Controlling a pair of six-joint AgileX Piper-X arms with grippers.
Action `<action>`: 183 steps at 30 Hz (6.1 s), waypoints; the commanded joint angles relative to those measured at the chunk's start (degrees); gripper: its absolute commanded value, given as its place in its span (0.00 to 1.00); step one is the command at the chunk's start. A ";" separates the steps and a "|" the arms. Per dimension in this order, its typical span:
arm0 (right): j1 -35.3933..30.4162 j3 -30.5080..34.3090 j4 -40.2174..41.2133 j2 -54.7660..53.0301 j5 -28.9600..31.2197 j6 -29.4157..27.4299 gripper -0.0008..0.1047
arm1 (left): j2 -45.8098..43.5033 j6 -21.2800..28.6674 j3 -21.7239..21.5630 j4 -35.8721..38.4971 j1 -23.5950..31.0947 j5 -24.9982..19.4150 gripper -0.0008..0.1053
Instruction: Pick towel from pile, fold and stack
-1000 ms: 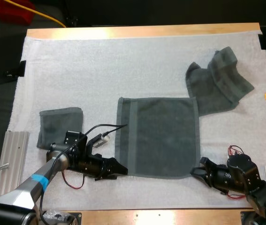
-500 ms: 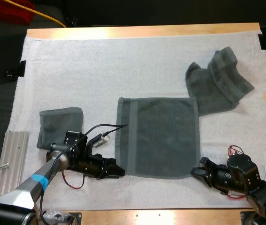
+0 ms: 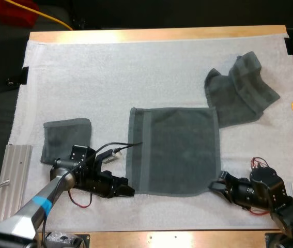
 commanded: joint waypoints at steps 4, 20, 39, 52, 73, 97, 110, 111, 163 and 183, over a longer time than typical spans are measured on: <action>-0.06 -2.66 2.38 -0.04 0.27 -1.26 0.01 | -4.47 0.67 0.04 2.38 -5.41 -4.77 0.01; 0.06 -13.00 31.57 -0.72 0.53 -20.91 0.01 | -7.65 4.66 -6.32 16.03 -20.93 -21.76 0.01; 0.06 -16.88 45.79 -6.34 0.50 -24.37 0.01 | -7.65 4.59 -10.39 19.44 -30.36 -20.20 0.01; -0.07 -16.88 24.99 -3.04 -0.91 -8.06 0.01 | -7.65 3.14 -10.39 9.96 -9.68 -4.34 0.01; -0.07 -16.88 -1.94 15.09 6.08 -2.50 0.01 | 1.17 -4.17 -10.39 -7.86 -1.01 -3.48 0.01; -7.48 -16.88 -20.21 28.70 9.61 0.98 0.01 | 4.08 -6.93 -10.39 -23.61 -1.01 -19.41 0.01; -7.48 -16.88 -22.06 29.95 9.94 2.24 0.13 | 4.08 -6.93 -10.39 -25.42 -1.01 -20.39 0.53; -7.48 -16.88 -23.01 29.95 9.94 2.24 0.20 | 4.08 -6.93 -10.39 -25.42 -1.01 -20.39 0.63; -10.31 -35.80 32.43 15.55 17.69 -48.44 0.62 | -21.23 -5.42 -10.39 -3.15 -1.01 -13.11 0.66; -26.01 -38.01 33.32 30.60 -1.98 -64.15 0.62 | -21.40 -5.02 -10.39 1.25 -1.01 -13.09 0.66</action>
